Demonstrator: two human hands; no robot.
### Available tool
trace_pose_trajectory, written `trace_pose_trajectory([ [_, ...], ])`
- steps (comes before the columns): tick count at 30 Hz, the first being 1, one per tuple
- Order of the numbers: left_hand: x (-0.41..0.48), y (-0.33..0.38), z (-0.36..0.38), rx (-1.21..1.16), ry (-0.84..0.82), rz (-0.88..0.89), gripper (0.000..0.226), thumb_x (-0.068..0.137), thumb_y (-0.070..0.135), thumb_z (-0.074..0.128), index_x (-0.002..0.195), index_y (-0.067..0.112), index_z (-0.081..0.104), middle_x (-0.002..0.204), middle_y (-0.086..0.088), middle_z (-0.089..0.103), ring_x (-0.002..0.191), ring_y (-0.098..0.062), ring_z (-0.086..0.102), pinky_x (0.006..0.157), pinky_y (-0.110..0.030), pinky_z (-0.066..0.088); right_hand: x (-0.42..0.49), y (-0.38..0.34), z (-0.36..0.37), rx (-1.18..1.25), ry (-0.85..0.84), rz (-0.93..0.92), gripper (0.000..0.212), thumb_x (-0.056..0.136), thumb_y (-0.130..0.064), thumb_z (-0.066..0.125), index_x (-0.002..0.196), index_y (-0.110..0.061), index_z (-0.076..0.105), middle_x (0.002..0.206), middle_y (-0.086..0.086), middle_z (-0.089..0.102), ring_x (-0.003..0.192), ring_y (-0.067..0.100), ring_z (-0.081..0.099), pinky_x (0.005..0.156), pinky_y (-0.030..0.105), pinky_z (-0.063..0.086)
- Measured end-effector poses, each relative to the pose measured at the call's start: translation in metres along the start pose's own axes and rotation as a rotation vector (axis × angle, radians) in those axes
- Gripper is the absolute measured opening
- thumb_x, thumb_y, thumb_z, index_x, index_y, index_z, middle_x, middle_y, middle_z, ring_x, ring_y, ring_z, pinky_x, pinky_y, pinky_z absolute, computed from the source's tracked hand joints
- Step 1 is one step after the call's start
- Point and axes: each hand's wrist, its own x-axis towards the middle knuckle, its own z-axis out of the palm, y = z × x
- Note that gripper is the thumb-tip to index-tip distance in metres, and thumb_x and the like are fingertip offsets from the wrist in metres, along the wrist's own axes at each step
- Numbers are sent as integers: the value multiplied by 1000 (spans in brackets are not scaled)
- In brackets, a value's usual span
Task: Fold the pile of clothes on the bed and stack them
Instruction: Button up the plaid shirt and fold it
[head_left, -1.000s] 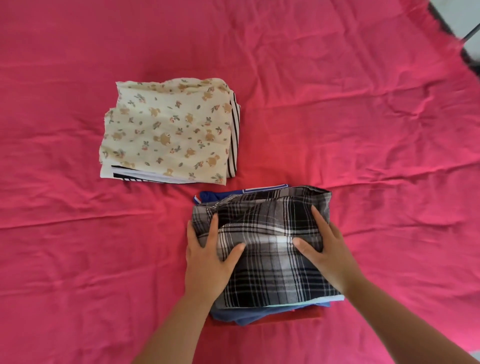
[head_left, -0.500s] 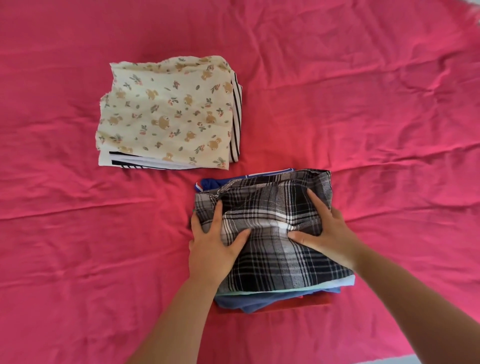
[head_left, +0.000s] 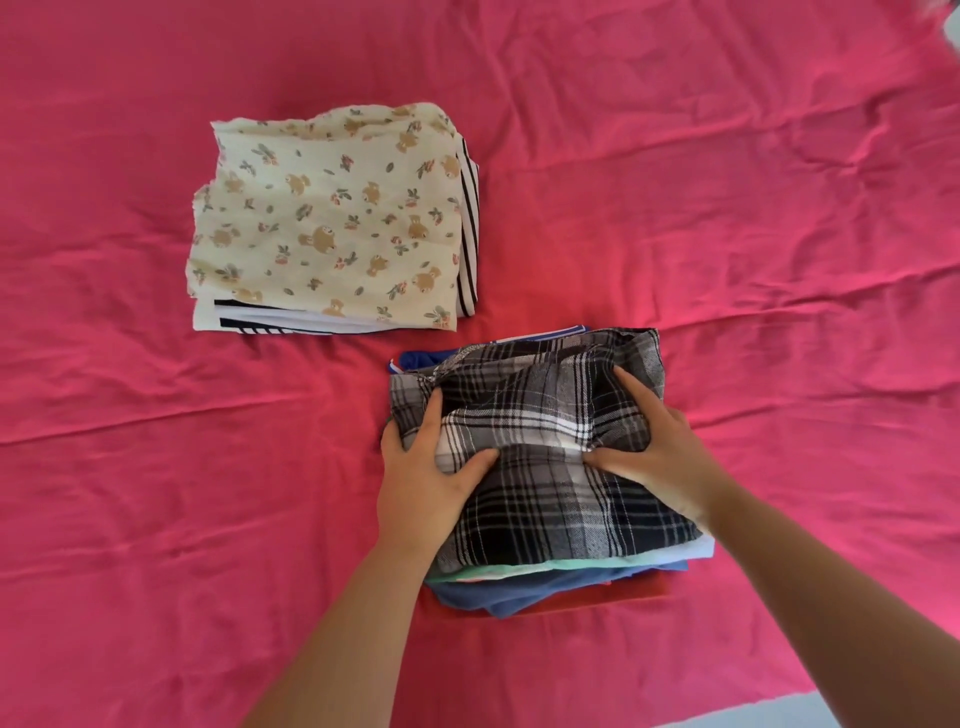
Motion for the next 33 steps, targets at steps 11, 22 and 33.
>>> trace_pose_trajectory([
  [11, -18, -5, -16, -82, -127, 13, 91, 71, 56, 67, 134, 59, 2, 155, -10, 4, 144, -20, 9, 112, -35, 19, -30, -11, 4, 3, -24, 42, 98, 64, -46, 79, 140, -51, 17, 133, 3, 38, 123, 17, 40, 111, 41, 30],
  [22, -6, -9, -14, -228, -90, 68, 92, 67, 32, 80, 129, 60, 18, 151, -5, 17, 139, -15, 22, 105, -20, 15, -22, -2, 9, 302, 12, 38, 88, 66, -9, 80, 133, -46, 37, 121, -8, 60, 110, 12, 58, 104, 40, 42],
  [33, -37, 41, -30, -301, -92, 144, 90, 68, 32, 80, 130, 58, 20, 151, -4, 17, 139, -16, 22, 107, -24, 17, -59, -28, -38, 220, 106, -58, 86, 64, -12, 81, 124, -55, 37, 118, -14, 59, 98, -6, 61, 81, 10, 46],
])
